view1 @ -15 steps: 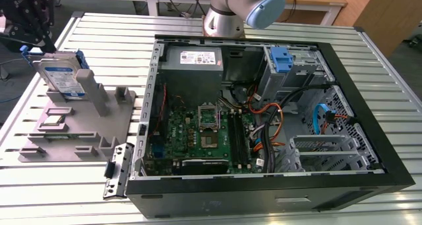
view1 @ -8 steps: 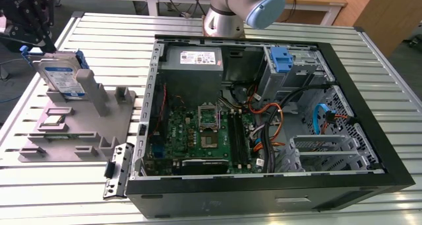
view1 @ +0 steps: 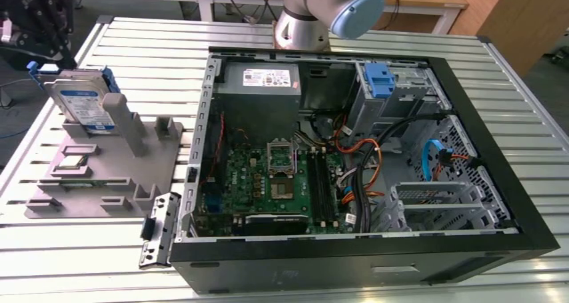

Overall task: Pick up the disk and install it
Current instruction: 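Pick up the disk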

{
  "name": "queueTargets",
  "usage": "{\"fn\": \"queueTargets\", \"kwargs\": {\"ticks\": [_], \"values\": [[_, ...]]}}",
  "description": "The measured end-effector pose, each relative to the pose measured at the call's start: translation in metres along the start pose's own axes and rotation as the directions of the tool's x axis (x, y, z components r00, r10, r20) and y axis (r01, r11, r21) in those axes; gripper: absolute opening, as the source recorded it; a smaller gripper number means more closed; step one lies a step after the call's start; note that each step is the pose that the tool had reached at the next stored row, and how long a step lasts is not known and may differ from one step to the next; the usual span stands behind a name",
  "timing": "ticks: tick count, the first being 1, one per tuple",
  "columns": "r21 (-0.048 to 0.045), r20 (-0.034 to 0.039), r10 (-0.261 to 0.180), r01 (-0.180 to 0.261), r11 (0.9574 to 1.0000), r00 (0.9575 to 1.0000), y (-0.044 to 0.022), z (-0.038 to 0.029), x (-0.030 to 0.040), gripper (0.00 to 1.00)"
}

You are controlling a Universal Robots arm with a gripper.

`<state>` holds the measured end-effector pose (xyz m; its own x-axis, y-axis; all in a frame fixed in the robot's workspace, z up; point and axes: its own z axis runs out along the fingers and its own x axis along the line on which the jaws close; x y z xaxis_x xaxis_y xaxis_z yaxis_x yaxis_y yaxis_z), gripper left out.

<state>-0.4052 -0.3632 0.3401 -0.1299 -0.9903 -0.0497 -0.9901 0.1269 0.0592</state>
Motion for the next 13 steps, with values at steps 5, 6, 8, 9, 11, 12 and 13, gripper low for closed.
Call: {"fn": "queueTargets", "kwargs": {"ticks": [5, 6, 8, 9, 11, 12, 13], "values": [[-0.0016, -0.0013, -0.027, 0.027, 0.9996, 0.9996, 0.0018, 0.0018, -0.0014, 0.11], [-0.0015, -0.0013, -0.029, 0.029, 0.9996, 0.9996, 0.0031, 0.0023, -0.0014, 0.11], [-0.0015, -0.0014, -0.03, 0.03, 0.9995, 0.9995, 0.0068, 0.003, -0.0012, 0.11], [-0.0016, -0.0014, -0.031, 0.031, 0.9995, 0.9995, 0.0079, 0.0033, -0.001, 0.11], [-0.0015, -0.0014, -0.032, 0.032, 0.9995, 0.9995, 0.0082, 0.0038, -0.0009, 0.11], [-0.0017, -0.0015, -0.032, 0.032, 0.9995, 0.9995, 0.0082, 0.0039, -0.0009, 0.11], [-0.0017, -0.0016, -0.032, 0.032, 0.9995, 0.9995, 0.0083, 0.0041, -0.0009, 0.11]]}}
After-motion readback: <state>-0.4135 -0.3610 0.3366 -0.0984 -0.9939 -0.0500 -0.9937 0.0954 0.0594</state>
